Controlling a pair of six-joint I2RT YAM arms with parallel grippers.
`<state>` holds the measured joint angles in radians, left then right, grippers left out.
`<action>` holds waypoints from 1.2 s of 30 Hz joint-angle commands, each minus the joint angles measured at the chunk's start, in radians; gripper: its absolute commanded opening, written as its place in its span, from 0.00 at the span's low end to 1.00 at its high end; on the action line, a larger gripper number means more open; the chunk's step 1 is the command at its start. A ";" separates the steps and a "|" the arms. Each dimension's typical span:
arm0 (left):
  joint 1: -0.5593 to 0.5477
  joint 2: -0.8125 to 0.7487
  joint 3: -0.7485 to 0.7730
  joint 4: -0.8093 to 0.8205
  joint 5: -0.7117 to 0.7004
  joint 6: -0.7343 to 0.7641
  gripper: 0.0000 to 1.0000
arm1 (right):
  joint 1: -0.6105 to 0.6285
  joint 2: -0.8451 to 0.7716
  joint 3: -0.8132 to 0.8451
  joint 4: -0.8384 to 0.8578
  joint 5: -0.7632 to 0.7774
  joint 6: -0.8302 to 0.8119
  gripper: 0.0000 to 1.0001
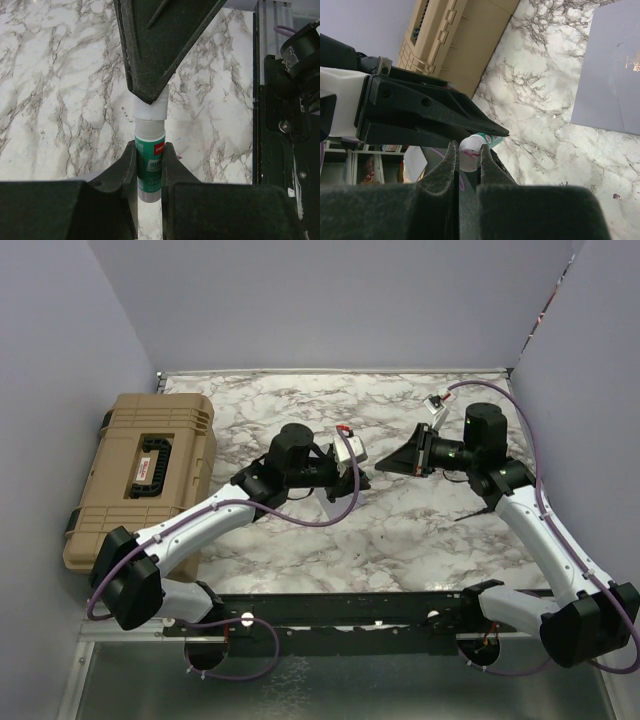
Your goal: Place the letter into the envelope and seal it
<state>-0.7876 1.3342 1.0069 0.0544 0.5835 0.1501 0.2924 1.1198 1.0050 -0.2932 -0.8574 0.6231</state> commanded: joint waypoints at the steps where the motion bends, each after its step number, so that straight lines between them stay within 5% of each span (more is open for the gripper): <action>1: -0.016 0.029 0.078 -0.037 0.064 0.075 0.00 | 0.014 0.011 0.026 -0.035 -0.058 -0.016 0.01; 18: -0.018 0.096 0.226 -0.117 0.090 0.204 0.00 | 0.063 0.059 0.064 -0.171 0.067 -0.137 0.01; 36: -0.019 0.180 0.446 -0.118 0.157 0.316 0.00 | 0.107 0.104 0.043 -0.193 0.151 -0.094 0.01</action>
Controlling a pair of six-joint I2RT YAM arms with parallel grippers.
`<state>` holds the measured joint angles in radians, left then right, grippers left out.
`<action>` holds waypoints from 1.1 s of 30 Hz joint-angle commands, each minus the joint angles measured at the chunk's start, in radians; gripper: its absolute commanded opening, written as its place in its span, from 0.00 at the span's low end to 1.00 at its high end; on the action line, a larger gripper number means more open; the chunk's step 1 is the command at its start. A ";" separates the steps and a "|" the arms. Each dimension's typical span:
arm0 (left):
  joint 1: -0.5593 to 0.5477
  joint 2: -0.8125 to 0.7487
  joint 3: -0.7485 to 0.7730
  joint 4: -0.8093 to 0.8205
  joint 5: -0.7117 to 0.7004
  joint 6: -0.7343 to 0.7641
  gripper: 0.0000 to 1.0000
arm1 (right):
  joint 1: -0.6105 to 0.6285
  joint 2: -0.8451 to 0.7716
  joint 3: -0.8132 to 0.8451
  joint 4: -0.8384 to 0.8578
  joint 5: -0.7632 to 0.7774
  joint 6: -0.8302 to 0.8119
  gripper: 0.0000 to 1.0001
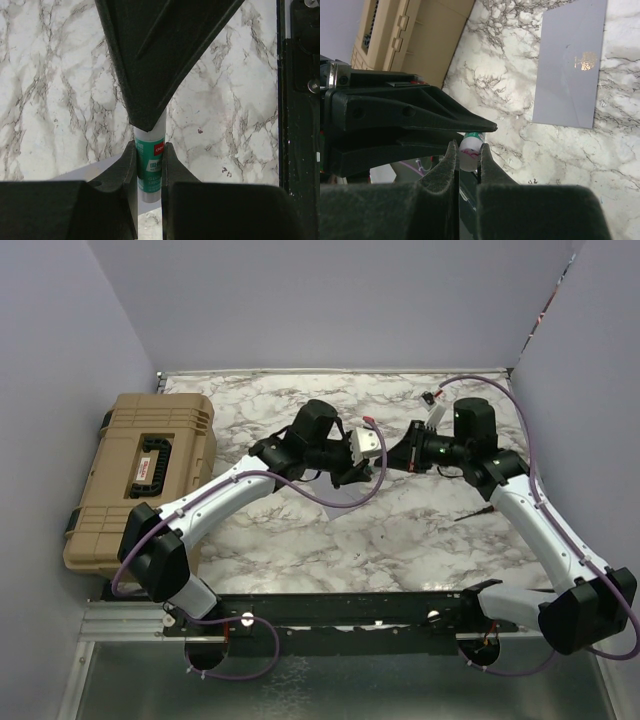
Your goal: Place the letter into the envelope and seal it
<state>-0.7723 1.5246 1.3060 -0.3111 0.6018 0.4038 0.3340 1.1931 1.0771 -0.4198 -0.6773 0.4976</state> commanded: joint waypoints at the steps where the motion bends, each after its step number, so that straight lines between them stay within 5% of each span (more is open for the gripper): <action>1: -0.035 -0.006 0.161 0.249 0.148 0.073 0.00 | 0.073 0.028 -0.039 -0.059 -0.030 0.038 0.01; 10: -0.046 0.032 0.232 0.249 0.257 0.099 0.00 | 0.131 0.056 -0.142 0.002 -0.071 0.107 0.01; 25: -0.058 0.039 0.210 0.303 0.231 0.093 0.00 | 0.232 0.121 -0.284 0.186 -0.028 0.257 0.01; 29: -0.059 0.010 0.143 0.320 0.171 0.040 0.00 | 0.232 0.085 -0.198 0.129 0.048 0.225 0.01; 33: -0.058 -0.066 -0.054 0.509 0.077 -0.179 0.00 | 0.228 0.079 -0.001 -0.075 0.202 0.088 0.05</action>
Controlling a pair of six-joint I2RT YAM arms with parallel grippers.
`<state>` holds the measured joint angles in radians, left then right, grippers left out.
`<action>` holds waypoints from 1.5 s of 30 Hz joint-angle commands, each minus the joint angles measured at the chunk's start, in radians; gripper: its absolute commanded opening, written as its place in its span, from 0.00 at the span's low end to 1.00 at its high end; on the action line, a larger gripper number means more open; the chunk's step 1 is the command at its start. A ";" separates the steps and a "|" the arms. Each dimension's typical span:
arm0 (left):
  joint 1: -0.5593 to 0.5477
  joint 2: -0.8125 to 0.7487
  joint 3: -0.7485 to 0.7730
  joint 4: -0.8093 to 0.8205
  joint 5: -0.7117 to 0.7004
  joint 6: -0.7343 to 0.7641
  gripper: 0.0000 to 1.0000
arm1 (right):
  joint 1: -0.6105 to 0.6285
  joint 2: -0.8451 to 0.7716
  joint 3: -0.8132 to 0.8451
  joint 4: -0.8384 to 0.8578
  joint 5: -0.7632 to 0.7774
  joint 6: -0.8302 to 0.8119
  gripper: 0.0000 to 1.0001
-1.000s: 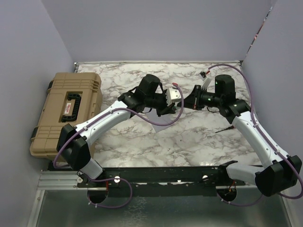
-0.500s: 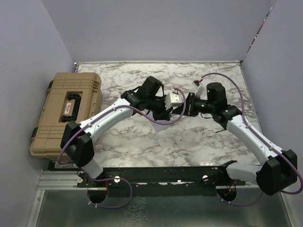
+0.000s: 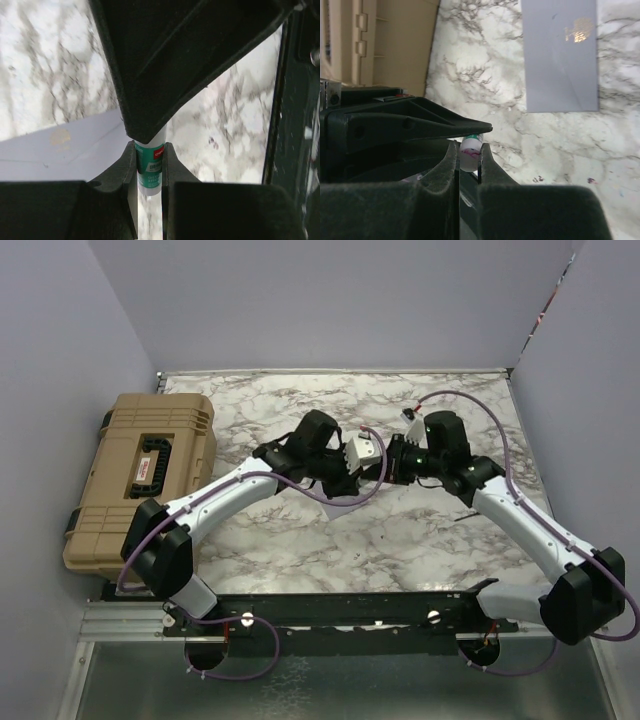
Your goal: Place the letter into the envelope and seal it
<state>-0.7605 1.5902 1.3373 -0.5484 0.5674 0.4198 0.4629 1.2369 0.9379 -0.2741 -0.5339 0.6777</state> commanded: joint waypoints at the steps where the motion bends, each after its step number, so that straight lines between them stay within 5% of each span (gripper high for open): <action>1: -0.070 -0.157 -0.139 0.778 0.075 -0.231 0.00 | 0.095 0.038 0.187 -0.271 0.110 -0.117 0.08; 10: -0.068 -0.319 -0.434 0.816 -0.196 -0.512 0.00 | 0.085 -0.007 0.366 -0.409 0.477 -0.148 0.50; 23: -0.037 -0.311 -0.548 0.479 -0.881 -0.972 0.07 | 0.085 -0.048 0.238 -0.390 0.692 -0.105 0.56; 30: 0.121 -0.139 -0.558 0.433 -0.832 -1.069 0.15 | 0.085 -0.060 0.147 -0.358 0.681 -0.082 0.56; 40: 0.151 0.002 -0.552 0.450 -0.871 -1.012 0.29 | 0.084 -0.093 0.049 -0.322 0.641 -0.046 0.56; 45: 0.151 0.020 -0.553 0.454 -0.861 -0.992 0.52 | 0.084 -0.127 0.000 -0.281 0.609 -0.045 0.56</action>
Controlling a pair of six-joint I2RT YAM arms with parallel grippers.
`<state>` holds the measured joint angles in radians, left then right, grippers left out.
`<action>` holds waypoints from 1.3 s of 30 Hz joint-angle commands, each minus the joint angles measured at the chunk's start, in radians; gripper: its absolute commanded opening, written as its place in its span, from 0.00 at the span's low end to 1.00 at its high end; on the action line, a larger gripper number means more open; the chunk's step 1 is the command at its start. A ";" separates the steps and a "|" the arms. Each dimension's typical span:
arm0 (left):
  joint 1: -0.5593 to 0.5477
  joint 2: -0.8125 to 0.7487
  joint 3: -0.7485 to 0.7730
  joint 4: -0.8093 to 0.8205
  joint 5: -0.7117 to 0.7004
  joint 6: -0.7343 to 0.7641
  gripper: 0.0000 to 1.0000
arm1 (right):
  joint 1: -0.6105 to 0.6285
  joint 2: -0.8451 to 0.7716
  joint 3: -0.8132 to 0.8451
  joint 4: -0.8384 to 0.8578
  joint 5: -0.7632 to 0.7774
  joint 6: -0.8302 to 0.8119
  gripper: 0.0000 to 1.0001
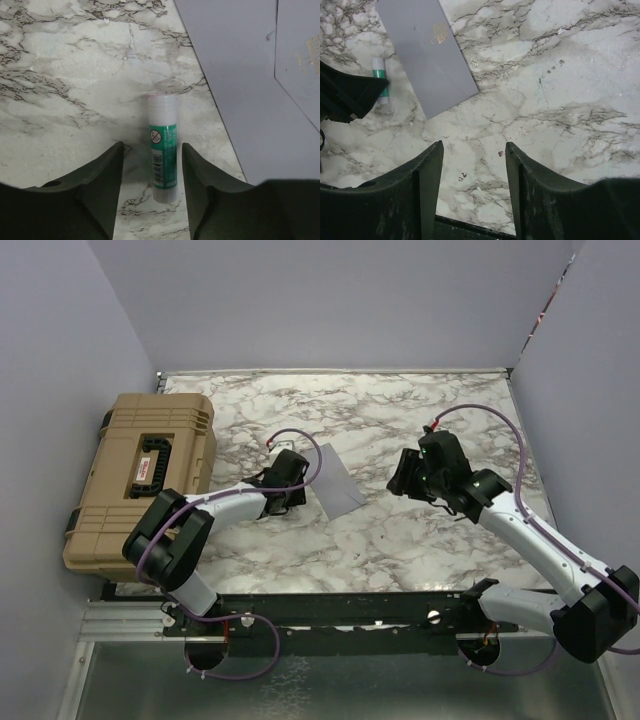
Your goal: Place the letter into the envelope and seal it
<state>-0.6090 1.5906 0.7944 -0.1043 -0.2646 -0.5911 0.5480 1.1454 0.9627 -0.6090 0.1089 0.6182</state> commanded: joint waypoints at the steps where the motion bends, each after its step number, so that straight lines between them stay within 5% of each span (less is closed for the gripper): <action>1: 0.000 0.019 -0.011 0.011 -0.031 0.019 0.54 | 0.000 -0.037 -0.028 0.056 -0.038 0.013 0.56; 11: -0.001 -0.054 0.003 0.009 -0.005 0.033 0.62 | 0.000 -0.065 -0.033 0.022 -0.032 0.031 0.56; 15: 0.000 -0.160 0.052 -0.032 0.022 0.034 0.81 | -0.001 -0.082 -0.018 0.004 -0.019 0.034 0.56; 16: 0.000 -0.193 0.066 -0.052 0.019 0.038 0.95 | 0.000 -0.083 -0.010 -0.007 -0.009 0.031 0.56; 17: -0.001 -0.227 0.083 -0.073 0.011 0.043 0.99 | -0.001 -0.082 0.002 -0.025 0.012 0.035 0.57; 30: -0.002 -0.668 0.394 -0.436 -0.080 0.220 0.99 | -0.001 -0.203 0.211 -0.309 0.171 -0.001 0.60; 39: -0.002 -0.858 0.499 -0.502 -0.224 0.328 0.99 | 0.000 -0.361 0.354 -0.350 0.250 -0.030 0.63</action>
<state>-0.6090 0.7887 1.2583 -0.5236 -0.3916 -0.3424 0.5480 0.8364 1.2755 -0.9020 0.2733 0.6086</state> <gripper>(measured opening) 0.990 0.621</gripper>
